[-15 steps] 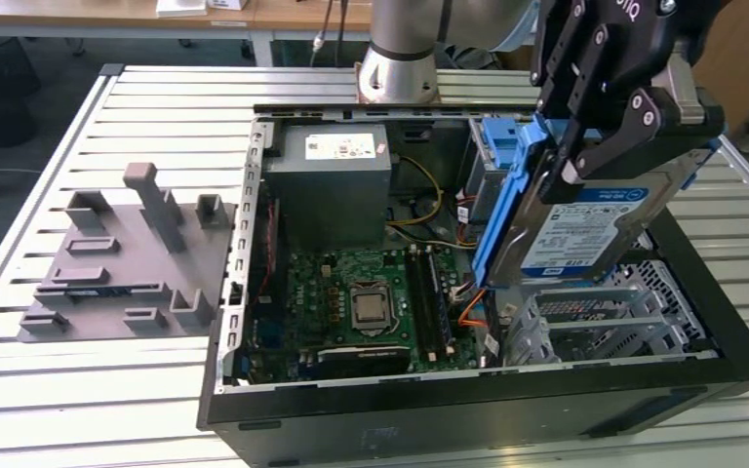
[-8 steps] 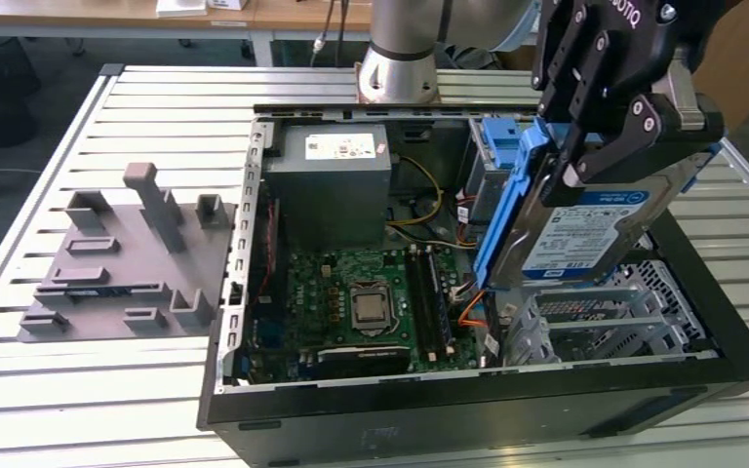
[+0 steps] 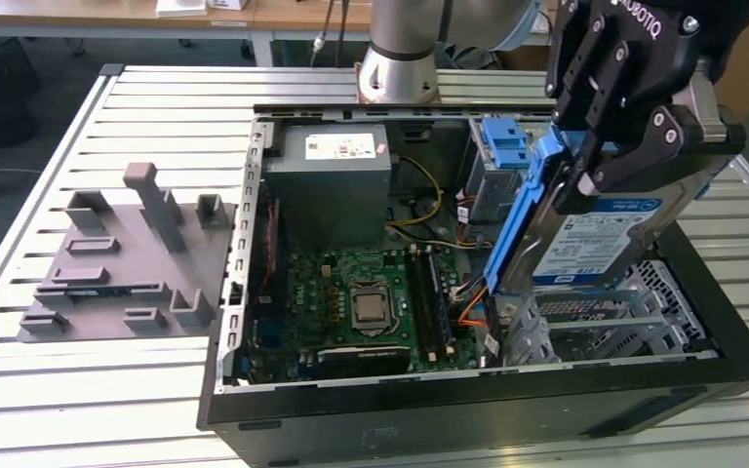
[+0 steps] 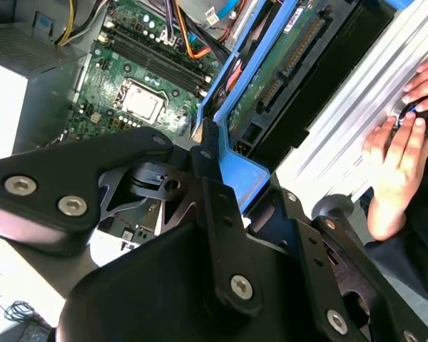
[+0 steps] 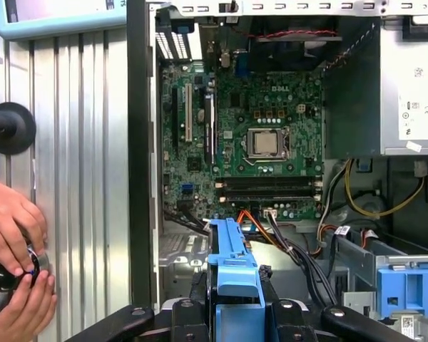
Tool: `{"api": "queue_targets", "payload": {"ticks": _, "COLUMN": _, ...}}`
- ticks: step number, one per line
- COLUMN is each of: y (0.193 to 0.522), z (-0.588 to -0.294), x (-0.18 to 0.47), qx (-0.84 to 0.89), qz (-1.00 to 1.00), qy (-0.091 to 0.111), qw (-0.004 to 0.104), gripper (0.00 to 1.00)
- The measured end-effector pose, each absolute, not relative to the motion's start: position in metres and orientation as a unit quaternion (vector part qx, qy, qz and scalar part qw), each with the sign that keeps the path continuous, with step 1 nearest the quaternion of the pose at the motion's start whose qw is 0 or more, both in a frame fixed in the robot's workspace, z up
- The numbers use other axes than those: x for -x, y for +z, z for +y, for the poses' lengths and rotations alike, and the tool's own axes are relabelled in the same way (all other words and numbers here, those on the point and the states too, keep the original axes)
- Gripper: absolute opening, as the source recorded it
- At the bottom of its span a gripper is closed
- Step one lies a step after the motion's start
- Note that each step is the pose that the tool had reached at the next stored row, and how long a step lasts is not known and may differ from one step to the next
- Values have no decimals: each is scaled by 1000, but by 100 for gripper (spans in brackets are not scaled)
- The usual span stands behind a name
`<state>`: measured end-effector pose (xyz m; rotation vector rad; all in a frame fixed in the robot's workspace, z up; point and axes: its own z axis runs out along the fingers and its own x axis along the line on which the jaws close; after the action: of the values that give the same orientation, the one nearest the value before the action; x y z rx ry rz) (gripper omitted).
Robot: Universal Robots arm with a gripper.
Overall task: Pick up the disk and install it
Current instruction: 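Insert the disk into the insertion slot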
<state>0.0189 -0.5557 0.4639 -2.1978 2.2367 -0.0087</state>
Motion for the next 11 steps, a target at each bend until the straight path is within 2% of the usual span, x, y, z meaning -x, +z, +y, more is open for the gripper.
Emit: {"api": "queue_targets", "payload": {"ticks": 11, "y": 460, "z": -557, "x": -30, "qx": 700, "qz": 714, "qy": -3, "qw": 3, "gripper": 36}}
